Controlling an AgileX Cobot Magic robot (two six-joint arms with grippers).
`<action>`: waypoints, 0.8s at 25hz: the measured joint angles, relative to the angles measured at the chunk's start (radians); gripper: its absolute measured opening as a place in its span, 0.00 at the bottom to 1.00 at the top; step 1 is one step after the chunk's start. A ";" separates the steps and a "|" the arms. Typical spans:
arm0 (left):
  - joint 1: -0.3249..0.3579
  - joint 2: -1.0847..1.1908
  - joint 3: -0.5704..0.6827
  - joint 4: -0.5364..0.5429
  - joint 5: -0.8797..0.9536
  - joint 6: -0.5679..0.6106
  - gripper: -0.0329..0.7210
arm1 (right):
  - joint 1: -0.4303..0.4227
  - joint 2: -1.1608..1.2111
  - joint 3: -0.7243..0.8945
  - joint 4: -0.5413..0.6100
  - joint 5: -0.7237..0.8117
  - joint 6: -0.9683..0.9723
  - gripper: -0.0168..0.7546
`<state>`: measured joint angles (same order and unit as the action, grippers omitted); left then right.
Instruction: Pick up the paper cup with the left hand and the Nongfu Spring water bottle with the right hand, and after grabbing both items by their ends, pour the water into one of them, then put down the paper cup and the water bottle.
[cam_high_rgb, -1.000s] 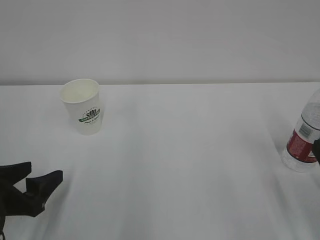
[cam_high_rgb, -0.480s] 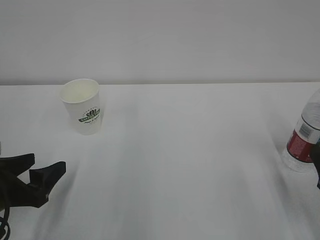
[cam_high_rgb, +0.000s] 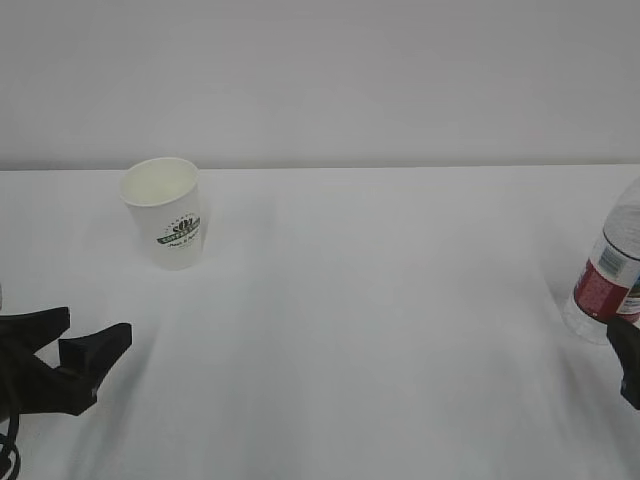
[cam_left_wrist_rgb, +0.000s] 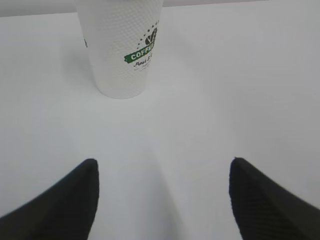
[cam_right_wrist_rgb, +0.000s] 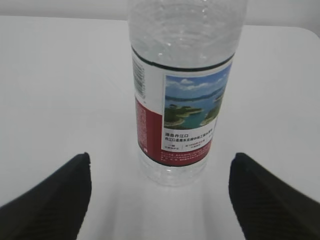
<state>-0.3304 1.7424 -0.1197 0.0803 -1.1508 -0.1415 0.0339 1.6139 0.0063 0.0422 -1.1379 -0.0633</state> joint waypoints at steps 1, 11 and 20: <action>0.000 0.000 0.000 0.000 0.000 0.000 0.83 | 0.000 0.000 0.000 0.002 0.000 -0.003 0.86; 0.000 0.000 0.000 0.000 0.000 0.000 0.83 | 0.000 0.002 -0.017 0.002 -0.004 -0.019 0.80; 0.000 0.000 0.000 0.000 0.000 0.000 0.82 | 0.000 0.002 -0.048 0.002 -0.008 -0.019 0.79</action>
<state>-0.3304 1.7424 -0.1197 0.0803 -1.1508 -0.1413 0.0339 1.6158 -0.0417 0.0438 -1.1459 -0.0826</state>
